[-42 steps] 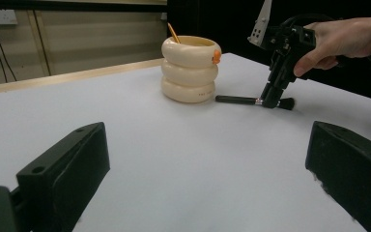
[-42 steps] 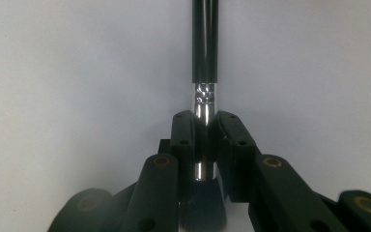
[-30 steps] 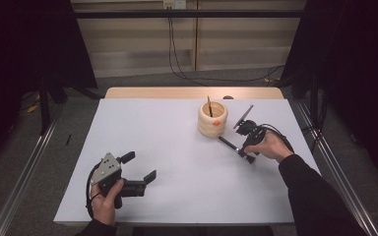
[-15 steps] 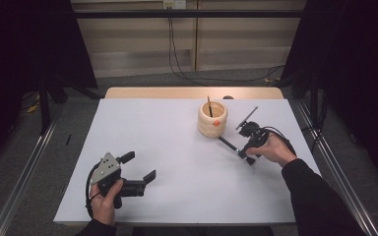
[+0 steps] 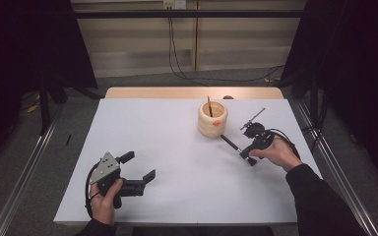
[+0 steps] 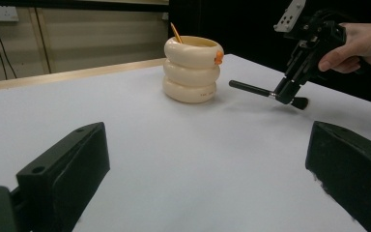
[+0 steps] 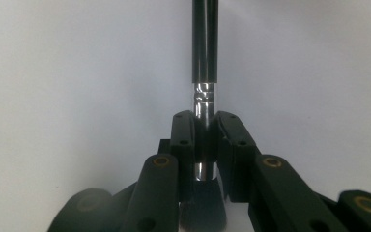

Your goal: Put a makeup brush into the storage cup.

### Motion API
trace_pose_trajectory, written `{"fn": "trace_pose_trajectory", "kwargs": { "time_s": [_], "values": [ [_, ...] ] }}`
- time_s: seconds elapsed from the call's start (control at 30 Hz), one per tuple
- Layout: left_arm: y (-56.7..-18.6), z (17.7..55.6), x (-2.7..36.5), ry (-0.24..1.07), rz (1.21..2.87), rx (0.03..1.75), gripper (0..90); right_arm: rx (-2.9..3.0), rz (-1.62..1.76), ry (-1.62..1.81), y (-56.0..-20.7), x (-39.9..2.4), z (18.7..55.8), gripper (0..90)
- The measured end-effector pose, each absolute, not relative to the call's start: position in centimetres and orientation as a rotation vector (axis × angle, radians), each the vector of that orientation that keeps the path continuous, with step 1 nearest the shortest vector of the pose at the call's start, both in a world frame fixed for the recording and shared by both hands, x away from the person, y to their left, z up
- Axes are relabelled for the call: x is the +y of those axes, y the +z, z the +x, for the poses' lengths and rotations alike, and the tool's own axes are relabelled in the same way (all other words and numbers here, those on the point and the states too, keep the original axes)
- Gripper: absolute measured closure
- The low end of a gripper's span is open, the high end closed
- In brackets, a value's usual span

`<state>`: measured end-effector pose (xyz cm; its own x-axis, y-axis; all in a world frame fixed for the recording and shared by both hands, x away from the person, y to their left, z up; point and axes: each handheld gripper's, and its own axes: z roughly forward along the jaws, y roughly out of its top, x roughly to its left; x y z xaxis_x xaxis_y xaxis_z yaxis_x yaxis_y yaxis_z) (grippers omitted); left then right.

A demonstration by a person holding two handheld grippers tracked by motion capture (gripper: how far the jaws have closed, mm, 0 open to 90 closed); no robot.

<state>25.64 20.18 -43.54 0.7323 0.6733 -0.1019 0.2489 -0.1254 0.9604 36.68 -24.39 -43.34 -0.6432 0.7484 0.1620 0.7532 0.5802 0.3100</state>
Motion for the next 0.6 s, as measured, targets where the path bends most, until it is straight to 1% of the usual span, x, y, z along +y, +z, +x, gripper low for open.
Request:
{"fn": "trace_pose_trajectory", "kwargs": {
  "time_s": [0.37, 0.6],
  "values": [
    [-43.5, 25.6, 20.1, 0.427, 1.694, 0.749, 1.7, -2.752, -1.363, -0.741, -41.9, -25.4, 35.5, 78.3],
    [-43.5, 25.6, 20.1, 0.431, 1.697, 0.745, 1.7, -2.774, -1.344, -0.927, -40.9, -25.9, 35.0, 78.3]
  ]
}}
